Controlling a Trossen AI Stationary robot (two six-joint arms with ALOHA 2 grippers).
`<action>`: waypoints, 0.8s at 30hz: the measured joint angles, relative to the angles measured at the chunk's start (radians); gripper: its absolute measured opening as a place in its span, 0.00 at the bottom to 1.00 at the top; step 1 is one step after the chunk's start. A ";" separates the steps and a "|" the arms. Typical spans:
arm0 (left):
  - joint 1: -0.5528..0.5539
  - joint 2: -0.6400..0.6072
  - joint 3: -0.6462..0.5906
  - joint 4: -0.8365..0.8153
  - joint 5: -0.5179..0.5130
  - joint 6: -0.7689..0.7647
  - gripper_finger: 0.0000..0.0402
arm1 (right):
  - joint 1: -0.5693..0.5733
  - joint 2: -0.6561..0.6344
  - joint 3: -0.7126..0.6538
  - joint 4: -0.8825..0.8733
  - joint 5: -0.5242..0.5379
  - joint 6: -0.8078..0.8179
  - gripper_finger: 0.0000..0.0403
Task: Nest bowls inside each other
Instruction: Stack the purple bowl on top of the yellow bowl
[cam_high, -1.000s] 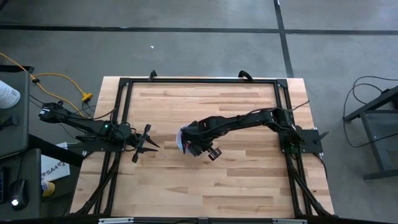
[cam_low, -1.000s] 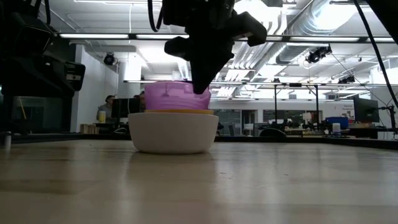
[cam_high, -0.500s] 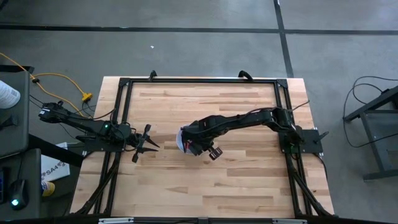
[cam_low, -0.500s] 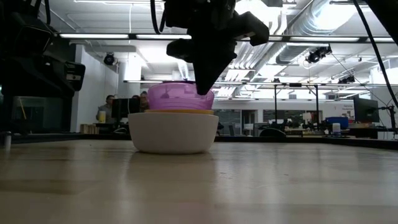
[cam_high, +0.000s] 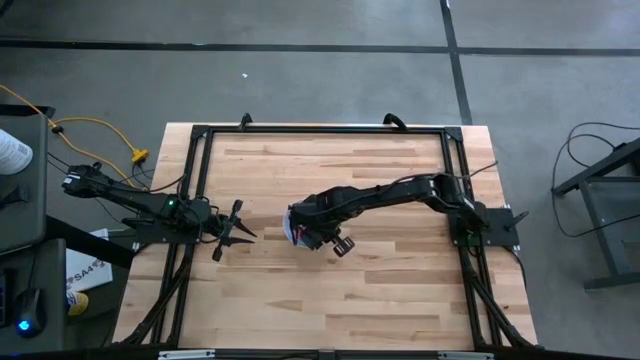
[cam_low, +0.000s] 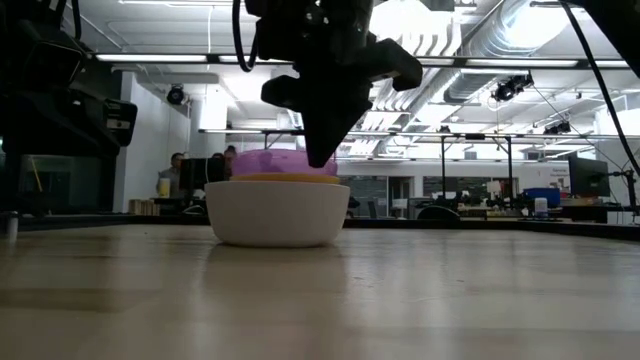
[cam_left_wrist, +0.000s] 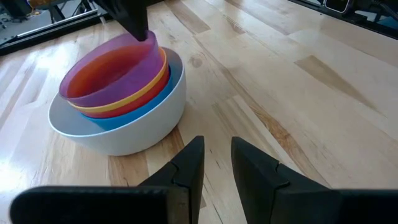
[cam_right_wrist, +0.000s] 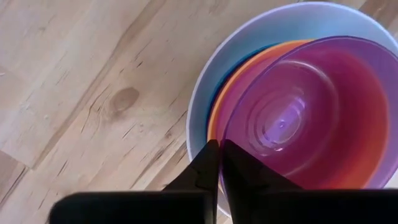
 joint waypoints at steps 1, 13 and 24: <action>0.000 0.000 0.000 0.000 0.000 0.000 0.20 | 0.000 0.000 0.000 0.000 0.000 -0.001 0.03; 0.000 0.000 0.000 0.000 0.000 0.000 0.20 | 0.001 0.000 0.000 0.008 0.049 -0.001 0.15; 0.000 0.000 0.000 0.000 0.000 0.000 0.20 | 0.016 -0.001 0.000 0.026 0.053 0.018 0.17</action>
